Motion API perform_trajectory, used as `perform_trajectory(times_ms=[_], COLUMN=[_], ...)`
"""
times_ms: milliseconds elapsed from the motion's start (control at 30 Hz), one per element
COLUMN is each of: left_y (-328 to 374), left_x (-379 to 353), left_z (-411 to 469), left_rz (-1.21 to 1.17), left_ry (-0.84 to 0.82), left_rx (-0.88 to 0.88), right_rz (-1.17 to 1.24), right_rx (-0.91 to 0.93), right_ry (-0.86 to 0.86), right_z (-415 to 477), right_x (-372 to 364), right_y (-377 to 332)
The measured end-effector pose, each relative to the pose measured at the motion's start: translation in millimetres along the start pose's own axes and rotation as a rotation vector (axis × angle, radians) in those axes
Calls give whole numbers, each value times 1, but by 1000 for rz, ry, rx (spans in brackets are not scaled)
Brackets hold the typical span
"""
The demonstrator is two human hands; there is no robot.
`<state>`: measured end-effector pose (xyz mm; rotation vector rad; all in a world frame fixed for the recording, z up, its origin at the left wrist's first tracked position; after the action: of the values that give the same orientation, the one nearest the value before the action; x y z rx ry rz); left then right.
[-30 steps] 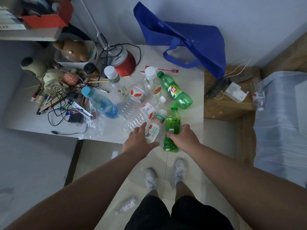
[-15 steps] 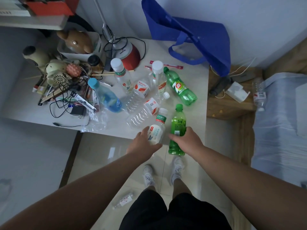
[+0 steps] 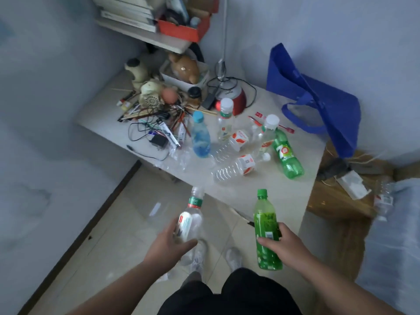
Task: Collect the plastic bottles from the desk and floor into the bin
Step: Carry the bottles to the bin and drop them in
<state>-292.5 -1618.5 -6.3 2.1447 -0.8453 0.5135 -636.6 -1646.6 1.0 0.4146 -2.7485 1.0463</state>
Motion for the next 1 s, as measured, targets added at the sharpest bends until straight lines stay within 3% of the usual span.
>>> perform_trajectory(times_ms=[467,667,1000], left_y=[-90,-118,-138], left_x=[-111,-194,-353], left_z=[-188,-288,-427], left_rz=[-615,-903,-1201], left_ry=[416,627,807], left_rx=[550,797,1107], right_rz=[-699,-1093,-1357], right_rx=[217,322,423], right_ry=[-539,-645,-800], right_z=[38,15,-79], right_x=[-67,-137,-268], right_y=[-42,-37,24])
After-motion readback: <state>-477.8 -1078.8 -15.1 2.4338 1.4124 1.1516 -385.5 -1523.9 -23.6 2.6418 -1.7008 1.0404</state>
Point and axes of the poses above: each hand's wrist, its own z-axis towards the middle knuckle, its own x-axis out of the back of the hand, y = z × x, the point moved 1 cm from there along z, towards the middle knuckle, and after that the axes turned 14 degrees about z, right-handed, at the moved point
